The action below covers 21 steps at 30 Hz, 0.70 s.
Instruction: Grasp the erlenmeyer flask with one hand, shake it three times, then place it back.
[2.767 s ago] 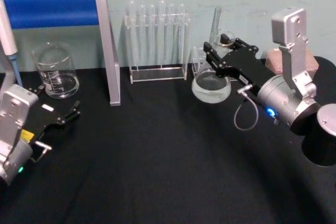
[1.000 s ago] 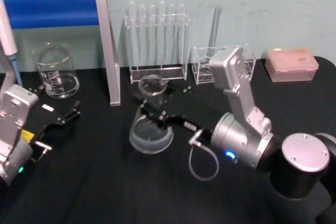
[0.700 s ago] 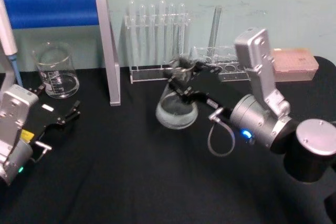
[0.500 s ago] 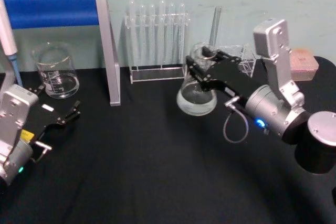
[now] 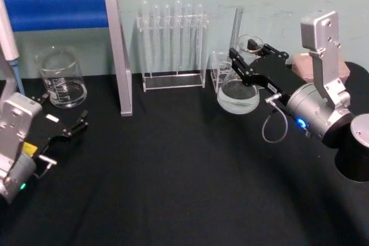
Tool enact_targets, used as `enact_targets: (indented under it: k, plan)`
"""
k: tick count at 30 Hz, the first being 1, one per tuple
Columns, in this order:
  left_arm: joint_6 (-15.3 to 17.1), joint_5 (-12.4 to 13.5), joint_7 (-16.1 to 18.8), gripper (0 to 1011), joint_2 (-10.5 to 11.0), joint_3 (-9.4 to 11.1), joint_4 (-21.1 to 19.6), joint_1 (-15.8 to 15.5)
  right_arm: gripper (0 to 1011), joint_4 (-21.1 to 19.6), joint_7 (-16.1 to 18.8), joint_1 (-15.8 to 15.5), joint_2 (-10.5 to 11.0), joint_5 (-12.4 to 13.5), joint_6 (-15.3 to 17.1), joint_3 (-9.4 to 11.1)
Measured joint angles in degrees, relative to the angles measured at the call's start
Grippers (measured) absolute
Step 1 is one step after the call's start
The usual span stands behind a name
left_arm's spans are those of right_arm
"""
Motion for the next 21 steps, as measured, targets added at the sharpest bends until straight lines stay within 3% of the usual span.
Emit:
enact_targets:
  k: [10, 21]
  plan:
    - [0.0, 0.0, 0.0, 1001, 0.0, 0.0, 0.0, 0.0, 450, -1.91, 2.26, -1.07, -0.87, -0.12, 0.69, -1.59]
    - [0.0, 0.0, 0.0, 1001, 0.0, 0.0, 0.0, 0.0, 450, -5.47, 5.26, -2.89, -0.76, 0.93, 1.56, -5.23]
